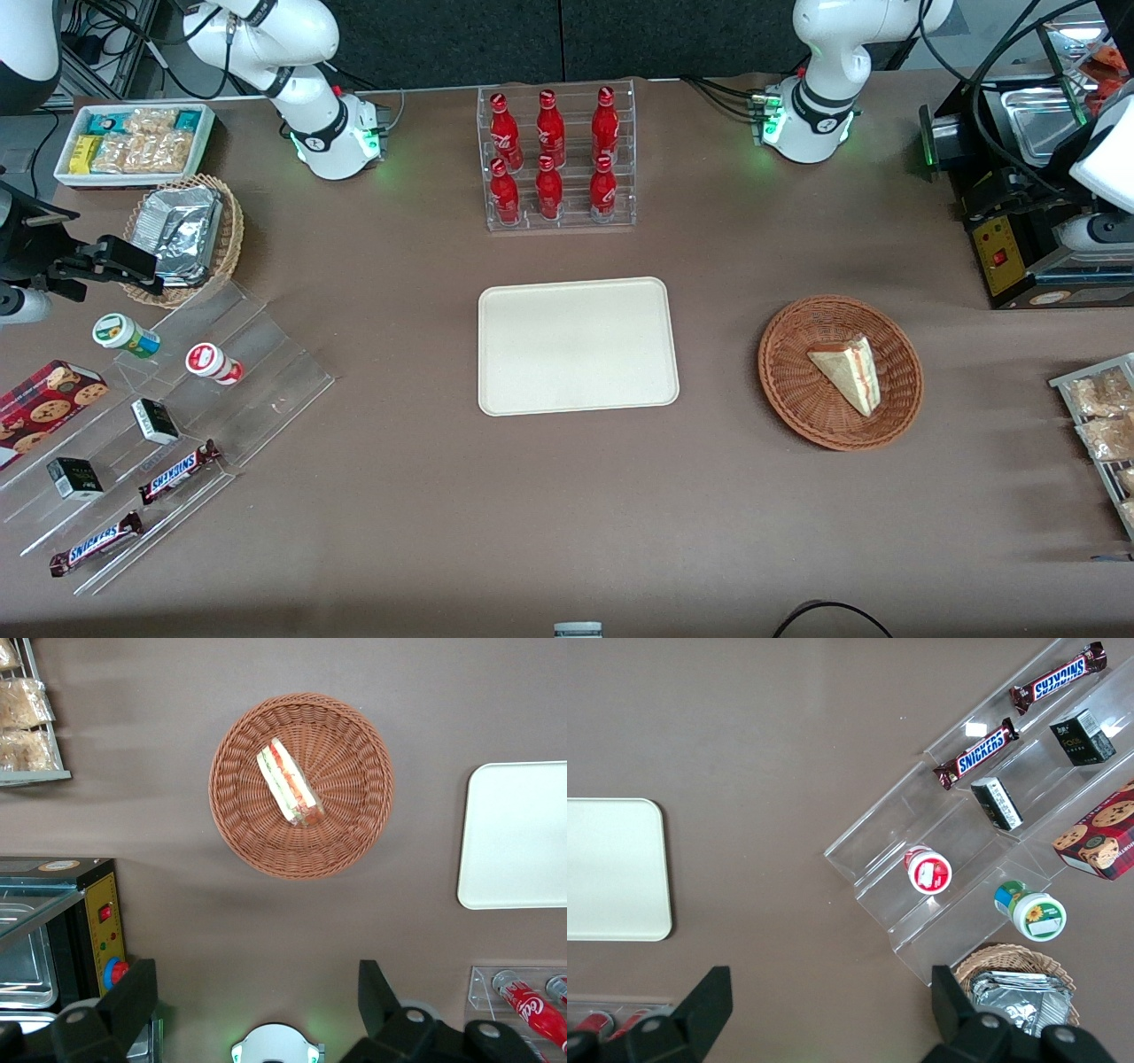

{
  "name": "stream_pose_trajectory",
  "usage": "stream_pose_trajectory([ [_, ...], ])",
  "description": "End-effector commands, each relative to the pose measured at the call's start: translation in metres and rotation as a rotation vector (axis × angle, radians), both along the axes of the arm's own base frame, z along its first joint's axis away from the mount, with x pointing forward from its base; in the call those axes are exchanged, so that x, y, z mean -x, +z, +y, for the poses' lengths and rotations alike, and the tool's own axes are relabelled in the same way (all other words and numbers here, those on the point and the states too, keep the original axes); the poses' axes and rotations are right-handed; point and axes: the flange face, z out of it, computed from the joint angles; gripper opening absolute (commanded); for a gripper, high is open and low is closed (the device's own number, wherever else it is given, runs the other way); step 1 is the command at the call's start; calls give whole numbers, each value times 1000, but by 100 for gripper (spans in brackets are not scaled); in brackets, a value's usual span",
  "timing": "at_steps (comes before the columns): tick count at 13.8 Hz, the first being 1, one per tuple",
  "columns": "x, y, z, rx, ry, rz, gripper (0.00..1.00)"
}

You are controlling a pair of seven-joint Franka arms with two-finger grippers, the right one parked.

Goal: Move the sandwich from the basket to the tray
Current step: 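Move the left gripper over the wrapped sandwich in the wicker basket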

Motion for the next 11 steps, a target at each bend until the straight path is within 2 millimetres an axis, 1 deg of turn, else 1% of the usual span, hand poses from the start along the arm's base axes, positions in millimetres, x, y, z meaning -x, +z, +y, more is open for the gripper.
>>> stream_pose_trajectory([
  [1, 1, -2, 2, -2, -5, 50, 100],
  [3, 0, -6, 4, -2, 0, 59, 100],
  [5, -7, -18, 4, -13, 5, 78, 100],
  [7, -23, -51, 8, -51, 11, 122, 100],
  [9, -36, -86, 8, -55, 43, 149, 100],
  [11, -44, -123, 1, -70, 124, 124, 100],
])
